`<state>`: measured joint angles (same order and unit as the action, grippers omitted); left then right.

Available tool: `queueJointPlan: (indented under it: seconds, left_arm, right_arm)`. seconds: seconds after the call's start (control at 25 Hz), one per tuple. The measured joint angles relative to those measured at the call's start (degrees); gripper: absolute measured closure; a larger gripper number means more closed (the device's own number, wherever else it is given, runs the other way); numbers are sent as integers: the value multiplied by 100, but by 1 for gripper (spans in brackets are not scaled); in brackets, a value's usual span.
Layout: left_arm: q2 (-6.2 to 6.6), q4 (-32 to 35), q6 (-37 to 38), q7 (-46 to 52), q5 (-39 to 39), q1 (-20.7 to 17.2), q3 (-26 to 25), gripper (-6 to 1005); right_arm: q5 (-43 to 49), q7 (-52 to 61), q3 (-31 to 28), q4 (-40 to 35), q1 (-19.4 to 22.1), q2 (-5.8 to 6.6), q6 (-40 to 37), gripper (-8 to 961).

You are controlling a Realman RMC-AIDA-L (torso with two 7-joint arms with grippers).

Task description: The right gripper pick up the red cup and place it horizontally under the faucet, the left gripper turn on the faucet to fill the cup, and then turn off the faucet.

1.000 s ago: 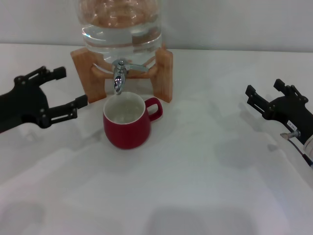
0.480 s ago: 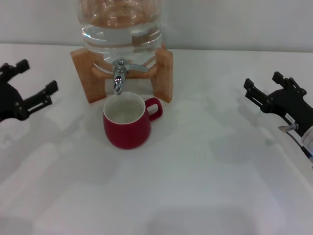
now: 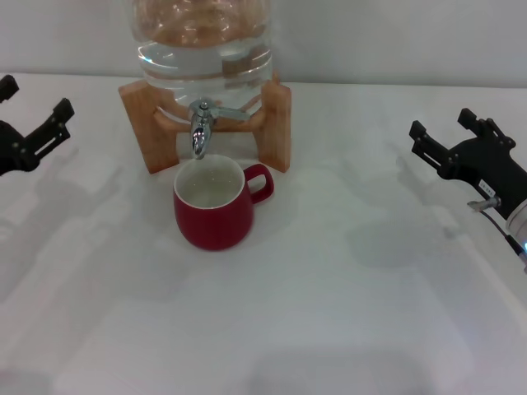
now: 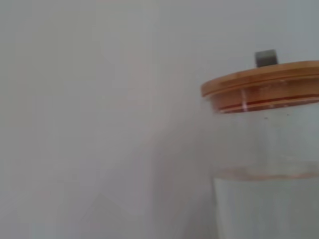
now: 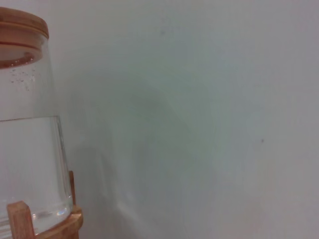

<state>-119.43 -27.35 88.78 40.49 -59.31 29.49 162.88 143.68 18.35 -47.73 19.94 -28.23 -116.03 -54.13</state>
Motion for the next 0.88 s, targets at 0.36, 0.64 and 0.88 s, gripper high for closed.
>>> queueJointPlan:
  seconds: [0.36,0.64,0.88]
  left_arm:
    - [15,621,-337,-318,-91,-87,7,113]
    - [2,867,-366,-407,49,-201,7,113]
    - [1,1124,-371,-627,76,-359,7,113]
  right_arm:
    - [35,-10,-28,-70,-2,-4,-47,95]
    - [76,-31,138,-81,-46,8,-72,96]
    - [82,-159,230,-133,-157,-14,-94,96]
